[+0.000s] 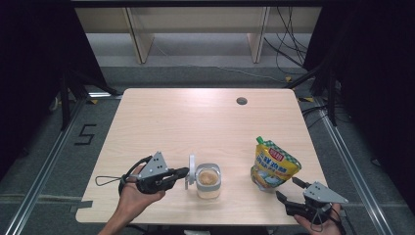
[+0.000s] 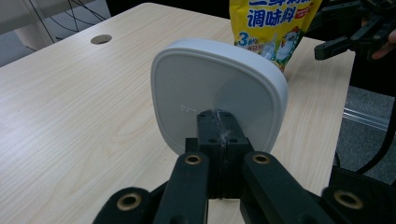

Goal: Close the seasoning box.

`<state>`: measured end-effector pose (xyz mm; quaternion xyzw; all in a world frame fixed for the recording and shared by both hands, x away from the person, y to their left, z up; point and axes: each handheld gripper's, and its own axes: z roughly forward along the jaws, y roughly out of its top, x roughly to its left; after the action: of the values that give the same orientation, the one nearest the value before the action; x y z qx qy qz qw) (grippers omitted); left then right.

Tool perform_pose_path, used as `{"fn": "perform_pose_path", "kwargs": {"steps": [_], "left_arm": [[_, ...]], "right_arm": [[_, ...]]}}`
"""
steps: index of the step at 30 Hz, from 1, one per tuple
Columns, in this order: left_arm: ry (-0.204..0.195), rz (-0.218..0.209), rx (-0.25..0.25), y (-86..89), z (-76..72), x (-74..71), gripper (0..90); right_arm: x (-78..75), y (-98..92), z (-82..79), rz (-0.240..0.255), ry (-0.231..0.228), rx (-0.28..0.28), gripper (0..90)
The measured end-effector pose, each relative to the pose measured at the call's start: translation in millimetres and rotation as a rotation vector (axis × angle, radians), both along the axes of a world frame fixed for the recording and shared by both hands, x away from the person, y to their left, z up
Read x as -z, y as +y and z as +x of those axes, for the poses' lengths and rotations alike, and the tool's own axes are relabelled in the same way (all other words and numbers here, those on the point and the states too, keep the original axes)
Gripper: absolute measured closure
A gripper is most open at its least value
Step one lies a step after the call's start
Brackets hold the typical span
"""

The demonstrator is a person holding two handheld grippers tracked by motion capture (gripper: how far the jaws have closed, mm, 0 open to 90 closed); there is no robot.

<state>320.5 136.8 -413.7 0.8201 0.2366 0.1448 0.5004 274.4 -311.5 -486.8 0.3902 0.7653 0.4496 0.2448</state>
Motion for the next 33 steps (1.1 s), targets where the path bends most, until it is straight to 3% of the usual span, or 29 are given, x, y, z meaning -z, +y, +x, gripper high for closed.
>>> {"fn": "perform_pose_path", "kwargs": {"steps": [6,11,12,16,20,23,24,28,31,33], "left_arm": [[-0.007,0.001,0.023,-7.6,3.4,0.3,89.1],[-0.005,0.005,0.035,-9.5,3.6,1.4,86.5],[-0.008,0.010,0.027,-8.3,2.9,0.9,86.1],[0.010,-0.025,0.013,-4.4,1.3,-0.9,82.2],[0.036,-0.060,0.017,-0.9,-0.5,-1.3,72.6],[0.050,-0.082,0.044,3.3,-1.6,-1.6,59.8],[0.068,-0.100,0.026,4.1,-4.1,-1.5,57.5],[0.049,-0.098,0.018,10.6,-6.6,-0.3,45.5],[0.063,-0.090,-0.005,14.1,-9.9,6.6,38.4],[0.082,-0.105,-0.024,19.3,-12.5,12.3,37.2]], "right_arm": [[-0.8,1.9,-2.6,-0.002,0.020,0.017,25.2],[-0.5,0.1,0.4,-0.030,-0.025,-0.006,25.4],[-0.8,1.0,-0.9,-0.018,-0.001,0.000,25.3],[-0.4,1.0,-0.8,-0.019,0.005,0.001,25.4],[-0.5,2.3,-0.9,-0.005,0.004,-0.005,25.4],[-0.4,2.4,-0.9,-0.009,0.006,0.000,25.5],[-0.4,2.2,-0.9,-0.009,0.006,0.002,25.5],[0.1,1.2,0.0,-0.006,0.008,-0.003,25.7],[-0.8,1.0,-1.0,-0.018,0.006,0.001,25.7],[-1.1,1.2,-1.3,-0.018,0.004,0.001,25.9]]}}
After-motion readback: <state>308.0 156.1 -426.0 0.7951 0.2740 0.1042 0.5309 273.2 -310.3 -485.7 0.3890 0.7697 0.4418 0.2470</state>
